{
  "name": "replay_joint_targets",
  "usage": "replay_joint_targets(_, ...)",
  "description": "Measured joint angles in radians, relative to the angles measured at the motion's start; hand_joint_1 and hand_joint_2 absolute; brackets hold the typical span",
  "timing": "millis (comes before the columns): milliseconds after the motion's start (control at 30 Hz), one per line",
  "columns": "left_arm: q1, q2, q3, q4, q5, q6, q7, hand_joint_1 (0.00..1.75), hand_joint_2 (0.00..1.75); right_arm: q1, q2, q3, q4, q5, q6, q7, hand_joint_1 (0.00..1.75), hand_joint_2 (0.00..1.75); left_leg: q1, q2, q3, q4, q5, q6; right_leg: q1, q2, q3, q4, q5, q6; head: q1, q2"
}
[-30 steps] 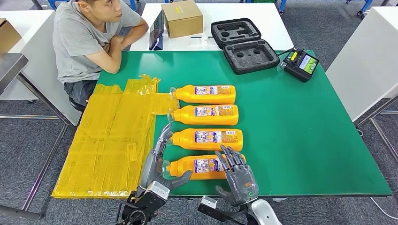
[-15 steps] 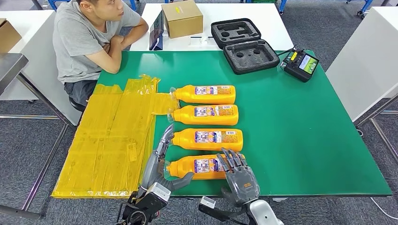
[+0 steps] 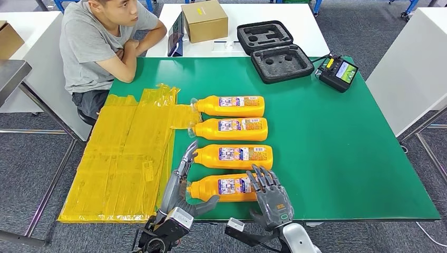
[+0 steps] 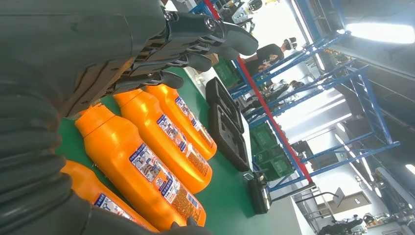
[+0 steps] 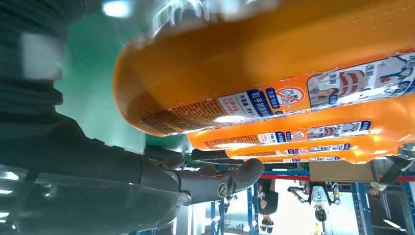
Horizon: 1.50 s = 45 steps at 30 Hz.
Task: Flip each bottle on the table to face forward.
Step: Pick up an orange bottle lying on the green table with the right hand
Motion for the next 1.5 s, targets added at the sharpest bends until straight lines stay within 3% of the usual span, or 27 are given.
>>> replay_joint_targets(333,0.0,0.001,-0.002,0.0,0.001,0.003,0.0,0.0,1.75,-0.037,-0.004,0.0,0.043,0.11,0.002,0.052,0.0,1.75,0.0,0.0,0.0,0.0,0.0,0.0,0.0,0.0,0.0,0.0,0.0,0.0,0.0,0.0)
replay_joint_targets(800,0.0,0.001,-0.002,0.0,-0.003,0.0,0.0,0.0,1.75,-0.104,-0.004,-0.008,0.11,0.063,0.03,0.018,0.0,1.75,0.0,0.0,0.001,0.0,0.0,0.0,0.0,0.0,0.0,0.0,0.0,0.0,0.0,0.0)
replay_joint_targets(1367,0.0,0.001,-0.002,0.0,-0.003,0.0,0.0,0.0,1.75,-0.119,-0.004,-0.008,0.133,0.063,0.03,0.017,0.0,1.75,0.0,0.0,0.001,0.0,0.0,0.0,0.0,0.0,0.001,0.0,0.001,0.001,0.0,0.0)
replay_joint_targets(1500,0.0,0.001,-0.002,0.0,-0.003,0.0,0.0,0.0,1.75,-0.121,-0.002,-0.008,0.138,0.065,0.035,0.016,1.38,1.75,0.0,0.0,0.002,0.0,0.0,0.0,0.0,0.0,0.001,0.0,0.001,0.001,0.0,0.0)
